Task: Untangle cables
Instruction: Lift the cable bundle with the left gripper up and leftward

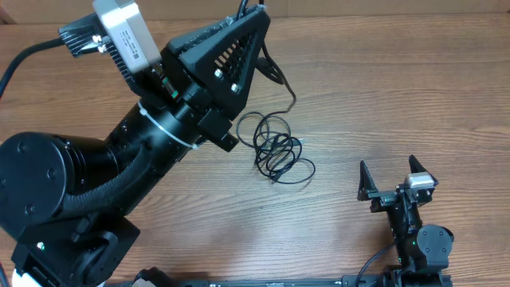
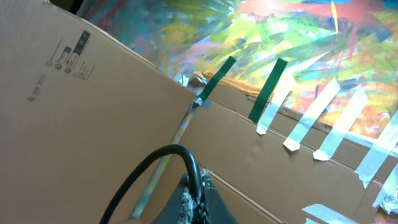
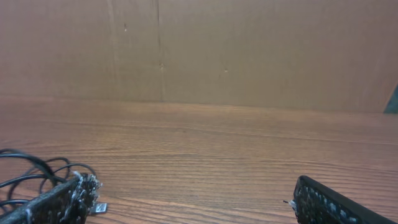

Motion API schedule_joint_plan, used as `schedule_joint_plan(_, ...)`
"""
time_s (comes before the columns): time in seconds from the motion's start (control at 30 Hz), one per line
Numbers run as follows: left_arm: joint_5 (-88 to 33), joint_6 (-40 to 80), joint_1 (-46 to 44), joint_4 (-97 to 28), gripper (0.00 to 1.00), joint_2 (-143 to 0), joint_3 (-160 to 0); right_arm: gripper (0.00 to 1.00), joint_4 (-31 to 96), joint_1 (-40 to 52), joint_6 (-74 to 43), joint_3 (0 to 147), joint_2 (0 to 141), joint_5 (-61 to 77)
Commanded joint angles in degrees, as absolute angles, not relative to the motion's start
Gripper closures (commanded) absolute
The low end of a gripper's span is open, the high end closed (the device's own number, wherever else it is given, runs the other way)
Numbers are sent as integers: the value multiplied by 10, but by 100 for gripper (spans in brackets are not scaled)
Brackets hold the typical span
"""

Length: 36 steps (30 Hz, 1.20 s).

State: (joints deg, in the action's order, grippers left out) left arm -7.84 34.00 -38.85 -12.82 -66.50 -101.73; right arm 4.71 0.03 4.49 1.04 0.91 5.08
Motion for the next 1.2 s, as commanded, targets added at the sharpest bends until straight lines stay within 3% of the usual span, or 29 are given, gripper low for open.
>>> schedule_joint_plan(0.0,-62,334,-385,-127,96,-676,-1027,0,44,2,44,5,7,46)
schedule_joint_plan(0.23,-9,326,-385,40,96,-674,-1027,0,44,2,44,5,7,46)
schedule_joint_plan(0.3,-9,290,-385,29,96,-670,-1027,0,44,2,44,5,7,46)
schedule_joint_plan(0.43,-1,229,-385,-98,96,-669,-1027,0,44,2,44,5,7,46)
schedule_joint_plan(0.63,23,230,-385,-288,96,-675,-1027,0,44,2,44,5,7,46)
schedule_joint_plan(1.17,19,229,-386,-568,96,-674,-1027,0,43,3,43,5,7,60)
